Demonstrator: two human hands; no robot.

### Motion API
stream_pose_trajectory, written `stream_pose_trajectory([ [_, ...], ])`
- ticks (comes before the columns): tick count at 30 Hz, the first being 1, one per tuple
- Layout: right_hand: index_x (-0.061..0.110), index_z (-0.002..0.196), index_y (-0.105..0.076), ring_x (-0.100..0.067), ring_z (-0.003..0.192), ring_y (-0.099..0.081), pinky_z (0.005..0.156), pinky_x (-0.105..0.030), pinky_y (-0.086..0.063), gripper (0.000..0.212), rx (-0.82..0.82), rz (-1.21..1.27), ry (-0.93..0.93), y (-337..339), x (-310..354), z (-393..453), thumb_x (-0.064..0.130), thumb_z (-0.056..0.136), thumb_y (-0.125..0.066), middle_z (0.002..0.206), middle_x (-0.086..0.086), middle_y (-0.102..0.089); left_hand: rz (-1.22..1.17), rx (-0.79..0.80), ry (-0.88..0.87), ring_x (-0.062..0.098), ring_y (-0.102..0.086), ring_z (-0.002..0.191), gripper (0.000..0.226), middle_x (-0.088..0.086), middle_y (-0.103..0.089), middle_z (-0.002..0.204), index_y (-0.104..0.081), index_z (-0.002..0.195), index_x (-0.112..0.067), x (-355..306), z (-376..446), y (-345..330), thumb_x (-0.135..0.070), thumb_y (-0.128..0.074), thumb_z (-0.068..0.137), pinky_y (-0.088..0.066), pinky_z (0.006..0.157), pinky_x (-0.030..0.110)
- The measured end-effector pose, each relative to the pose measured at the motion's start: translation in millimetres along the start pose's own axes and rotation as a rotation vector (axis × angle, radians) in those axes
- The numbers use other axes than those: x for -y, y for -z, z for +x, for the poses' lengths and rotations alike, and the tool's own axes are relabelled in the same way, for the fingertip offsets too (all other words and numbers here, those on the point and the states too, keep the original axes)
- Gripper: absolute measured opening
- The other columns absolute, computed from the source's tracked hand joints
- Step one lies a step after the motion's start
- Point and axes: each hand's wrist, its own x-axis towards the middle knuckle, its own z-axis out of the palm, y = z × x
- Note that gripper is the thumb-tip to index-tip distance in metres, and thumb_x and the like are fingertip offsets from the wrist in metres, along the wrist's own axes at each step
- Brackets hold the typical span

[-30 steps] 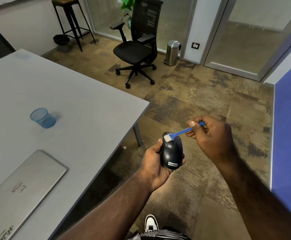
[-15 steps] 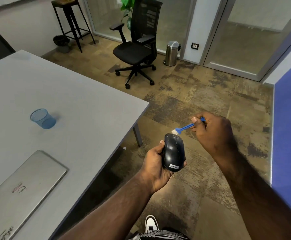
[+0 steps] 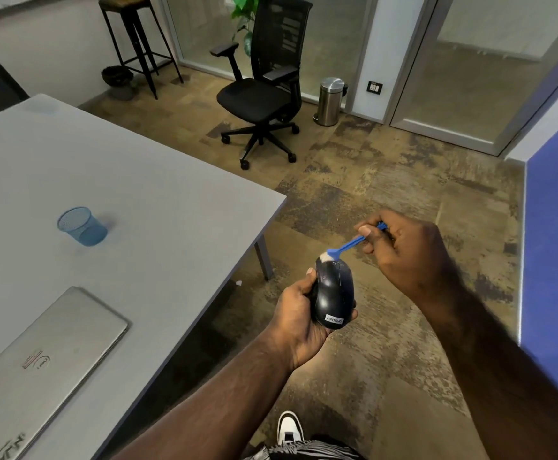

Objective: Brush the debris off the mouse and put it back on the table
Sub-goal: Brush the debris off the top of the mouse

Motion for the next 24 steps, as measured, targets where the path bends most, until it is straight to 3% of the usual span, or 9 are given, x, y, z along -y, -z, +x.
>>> stream_pose_trajectory([
  [3, 0.021, 0.093, -0.07, 0.006, 0.073, -0.069, 0.057, -0.019, -0.055, 0.01, 0.009, 0.003, -0.001, 1, 1, 0, 0.016, 0.096, -0.062, 0.071, 0.012, -0.07, 0.004, 0.006, -0.006, 0.032, -0.063, 0.079, 0.049, 0.019, -0.065, 0.1, -0.056, 0.128, -0.005, -2, 0, 0, -0.04, -0.034, 0.101, -0.056, 0.07, 0.041],
  [7, 0.018, 0.091, -0.071, 0.0, 0.067, -0.07, 0.058, -0.036, -0.06, 0.012, 0.117, 0.076, 0.06, 5, 1, -2, 0.022, 0.093, -0.06, 0.071, 0.011, -0.07, 0.012, -0.011, -0.004, 0.03, -0.063, 0.078, 0.051, 0.018, -0.066, 0.096, -0.057, 0.125, -0.004, -3, 2, 2, -0.042, -0.034, 0.101, -0.056, 0.07, 0.039],
  [11, 0.016, 0.096, -0.071, -0.003, 0.068, -0.071, 0.057, -0.038, -0.06, 0.01, 0.025, 0.028, 0.076, 3, 0, -4, 0.014, 0.095, -0.062, 0.073, 0.015, -0.069, -0.002, -0.01, -0.001, 0.032, -0.063, 0.08, 0.05, 0.019, -0.065, 0.1, -0.057, 0.126, -0.004, -3, 3, 2, -0.041, -0.034, 0.101, -0.057, 0.07, 0.04],
  [16, 0.022, 0.089, -0.071, -0.009, 0.062, -0.069, 0.052, -0.04, -0.057, 0.014, 0.18, 0.083, 0.112, 7, 3, -12, 0.028, 0.09, -0.058, 0.068, 0.007, -0.07, 0.005, -0.015, -0.018, 0.029, -0.062, 0.079, 0.056, 0.02, -0.063, 0.099, -0.054, 0.128, 0.0, -5, 5, 1, -0.043, -0.029, 0.102, -0.058, 0.069, 0.038],
  [20, 0.018, 0.096, -0.071, -0.004, 0.062, -0.069, 0.056, -0.037, -0.06, 0.01, -0.048, -0.006, 0.012, 5, -4, -8, 0.016, 0.095, -0.061, 0.068, 0.011, -0.068, -0.022, -0.027, -0.004, 0.03, -0.063, 0.082, 0.053, 0.021, -0.062, 0.105, -0.053, 0.129, -0.003, -7, 5, 2, -0.043, -0.033, 0.101, -0.058, 0.069, 0.039],
  [24, 0.02, 0.101, -0.071, 0.001, 0.067, -0.069, 0.058, -0.03, -0.059, 0.015, -0.14, 0.017, 0.003, 9, -9, -6, 0.024, 0.096, -0.057, 0.071, 0.018, -0.065, -0.03, -0.026, -0.002, 0.031, -0.063, 0.081, 0.052, 0.021, -0.062, 0.105, -0.054, 0.128, -0.003, -9, 4, 3, -0.043, -0.035, 0.1, -0.059, 0.066, 0.038],
])
